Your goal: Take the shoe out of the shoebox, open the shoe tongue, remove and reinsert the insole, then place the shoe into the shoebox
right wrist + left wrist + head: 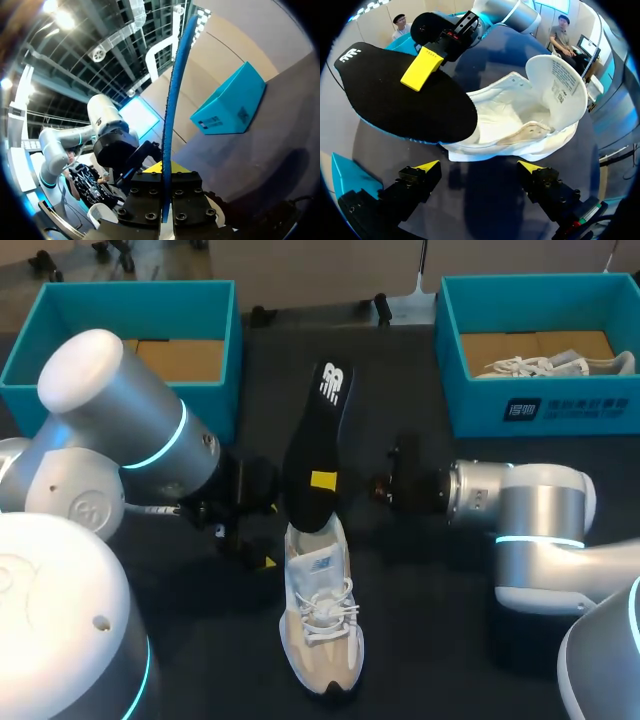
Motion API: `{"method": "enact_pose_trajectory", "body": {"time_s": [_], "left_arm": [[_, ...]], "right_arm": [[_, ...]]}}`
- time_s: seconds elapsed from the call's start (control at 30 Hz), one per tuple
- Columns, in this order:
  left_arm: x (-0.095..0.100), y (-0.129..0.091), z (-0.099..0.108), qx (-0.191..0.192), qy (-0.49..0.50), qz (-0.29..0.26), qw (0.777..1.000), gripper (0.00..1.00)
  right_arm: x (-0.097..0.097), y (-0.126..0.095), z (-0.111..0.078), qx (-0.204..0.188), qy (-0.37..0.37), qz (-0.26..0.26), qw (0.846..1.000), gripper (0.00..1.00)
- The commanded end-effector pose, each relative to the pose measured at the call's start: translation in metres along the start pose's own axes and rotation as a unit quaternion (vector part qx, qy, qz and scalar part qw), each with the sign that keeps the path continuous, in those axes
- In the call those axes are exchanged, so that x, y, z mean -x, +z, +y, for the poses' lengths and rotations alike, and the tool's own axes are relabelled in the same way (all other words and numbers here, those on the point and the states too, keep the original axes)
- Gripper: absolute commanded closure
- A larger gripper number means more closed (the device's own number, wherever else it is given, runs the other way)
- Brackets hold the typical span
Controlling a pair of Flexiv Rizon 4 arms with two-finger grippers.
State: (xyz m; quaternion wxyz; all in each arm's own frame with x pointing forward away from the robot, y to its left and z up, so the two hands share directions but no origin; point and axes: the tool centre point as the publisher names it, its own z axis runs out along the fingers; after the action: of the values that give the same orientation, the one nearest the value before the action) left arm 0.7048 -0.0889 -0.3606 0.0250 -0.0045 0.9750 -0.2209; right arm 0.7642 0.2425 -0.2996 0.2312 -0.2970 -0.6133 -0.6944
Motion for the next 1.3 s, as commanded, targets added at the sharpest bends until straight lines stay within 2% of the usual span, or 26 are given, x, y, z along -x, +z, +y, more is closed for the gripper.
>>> {"method": "enact_pose_trajectory", "body": {"time_s": [0.03, 0.27, 0.6, 1.0, 1.3], "left_arm": [[-0.001, 0.000, 0.001, -0.001, 0.000, 0.000, 1.000, 0.00], [-0.001, 0.000, 0.001, -0.001, 0.000, 0.000, 1.000, 0.00], [-0.001, 0.000, 0.001, -0.001, 0.000, 0.000, 1.000, 0.00], [-0.001, 0.000, 0.001, -0.001, 0.000, 0.000, 1.000, 0.00], [-0.001, 0.000, 0.001, -0.001, 0.000, 0.000, 1.000, 0.00]], "right_arm": [[0.001, 0.004, -0.006, 0.006, -0.004, -0.001, 1.000, 1.00], [0.001, -0.002, -0.010, 0.008, -0.012, -0.004, 1.000, 1.00], [-0.006, -0.007, -0.015, -0.008, -0.030, -0.016, 0.999, 1.00], [-0.006, -0.007, -0.015, -0.008, -0.030, -0.016, 0.999, 1.00], [-0.004, -0.013, -0.030, -0.019, -0.035, -0.013, 0.999, 1.00]]}}
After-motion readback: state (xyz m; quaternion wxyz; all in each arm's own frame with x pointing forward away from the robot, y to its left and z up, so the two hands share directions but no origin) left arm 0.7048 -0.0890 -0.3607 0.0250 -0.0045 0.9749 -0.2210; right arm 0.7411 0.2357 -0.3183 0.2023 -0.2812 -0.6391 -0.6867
